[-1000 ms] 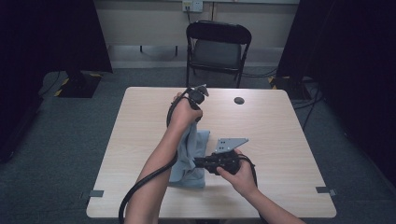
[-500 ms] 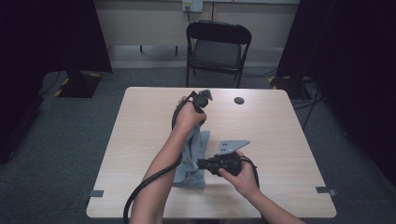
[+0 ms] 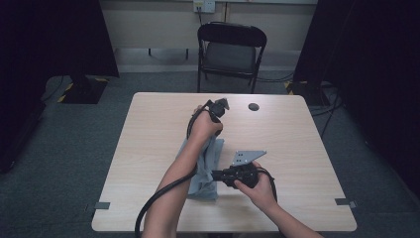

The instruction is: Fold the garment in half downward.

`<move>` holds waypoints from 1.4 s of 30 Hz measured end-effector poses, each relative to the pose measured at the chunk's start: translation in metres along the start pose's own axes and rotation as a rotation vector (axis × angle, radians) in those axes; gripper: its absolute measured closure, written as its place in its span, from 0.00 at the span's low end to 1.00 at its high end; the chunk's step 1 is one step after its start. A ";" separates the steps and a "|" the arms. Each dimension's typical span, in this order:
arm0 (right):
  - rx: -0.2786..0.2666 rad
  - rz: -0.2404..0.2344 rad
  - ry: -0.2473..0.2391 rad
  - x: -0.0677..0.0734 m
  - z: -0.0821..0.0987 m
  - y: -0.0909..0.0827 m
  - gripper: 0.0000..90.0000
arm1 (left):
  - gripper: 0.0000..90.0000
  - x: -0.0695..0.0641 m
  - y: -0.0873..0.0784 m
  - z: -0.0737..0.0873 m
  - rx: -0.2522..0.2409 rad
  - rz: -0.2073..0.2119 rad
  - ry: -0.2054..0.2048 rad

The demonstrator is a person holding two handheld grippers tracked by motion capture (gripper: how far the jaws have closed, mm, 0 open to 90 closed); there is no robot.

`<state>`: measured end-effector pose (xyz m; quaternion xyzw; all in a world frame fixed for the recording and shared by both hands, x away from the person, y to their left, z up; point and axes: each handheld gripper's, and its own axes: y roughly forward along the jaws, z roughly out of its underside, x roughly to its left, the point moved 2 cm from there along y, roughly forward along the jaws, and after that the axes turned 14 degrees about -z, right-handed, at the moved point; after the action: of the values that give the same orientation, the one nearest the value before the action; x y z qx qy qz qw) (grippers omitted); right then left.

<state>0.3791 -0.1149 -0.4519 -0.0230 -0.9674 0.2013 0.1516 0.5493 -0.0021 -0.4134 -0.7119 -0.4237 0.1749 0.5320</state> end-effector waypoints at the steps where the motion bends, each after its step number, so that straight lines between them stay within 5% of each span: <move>1: 0.002 0.001 0.001 0.000 0.001 0.000 0.96 | 0.85 -0.001 0.002 0.000 0.001 0.002 -0.004; 29: 0.027 0.016 0.033 -0.009 0.020 0.005 0.94 | 0.84 -0.008 0.020 0.001 0.013 0.010 0.010; 42: 0.024 0.037 0.033 -0.009 0.021 -0.001 0.83 | 0.81 -0.009 0.017 0.002 -0.012 0.016 0.010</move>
<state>0.3812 -0.1245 -0.4726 -0.0422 -0.9617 0.2153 0.1643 0.5502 -0.0094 -0.4314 -0.7194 -0.4165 0.1731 0.5282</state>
